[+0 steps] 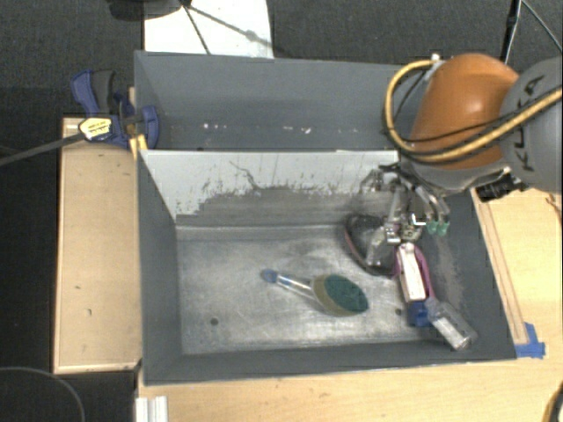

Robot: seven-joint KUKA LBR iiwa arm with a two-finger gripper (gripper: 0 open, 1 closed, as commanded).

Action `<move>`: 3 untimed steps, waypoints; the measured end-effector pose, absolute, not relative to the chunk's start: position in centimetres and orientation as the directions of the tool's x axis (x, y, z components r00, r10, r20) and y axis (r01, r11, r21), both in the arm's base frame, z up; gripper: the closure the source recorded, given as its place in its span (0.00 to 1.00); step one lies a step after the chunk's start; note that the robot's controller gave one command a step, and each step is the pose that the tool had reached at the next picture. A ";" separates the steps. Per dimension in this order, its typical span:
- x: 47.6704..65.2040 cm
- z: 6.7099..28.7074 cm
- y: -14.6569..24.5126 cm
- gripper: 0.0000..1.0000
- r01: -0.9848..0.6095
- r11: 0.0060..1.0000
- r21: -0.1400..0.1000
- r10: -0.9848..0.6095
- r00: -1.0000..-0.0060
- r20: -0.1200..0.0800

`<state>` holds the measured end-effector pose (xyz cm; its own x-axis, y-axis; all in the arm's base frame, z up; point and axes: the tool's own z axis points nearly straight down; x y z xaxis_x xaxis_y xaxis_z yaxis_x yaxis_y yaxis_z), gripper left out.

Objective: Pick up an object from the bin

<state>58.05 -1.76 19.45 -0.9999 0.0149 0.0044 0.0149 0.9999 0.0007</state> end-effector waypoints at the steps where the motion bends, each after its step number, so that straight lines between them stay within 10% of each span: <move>1: 55.5 8.2 -4.0 0.00 -0.205 0.979 0.001 -0.205 -0.979 0.004; 2: 49.6 7.4 -4.2 0.00 -0.295 0.955 -0.005 -0.295 -0.955 -0.018; 3: 51.4 9.1 5.0 0.00 -0.469 0.883 0.002 -0.469 -0.883 -0.007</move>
Offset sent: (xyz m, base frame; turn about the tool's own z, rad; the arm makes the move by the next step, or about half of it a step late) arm -0.0240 -0.0216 -0.1099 -0.2221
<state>51.36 4.99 9.11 -0.8830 -0.4693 -0.0067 -0.4694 0.8830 0.0016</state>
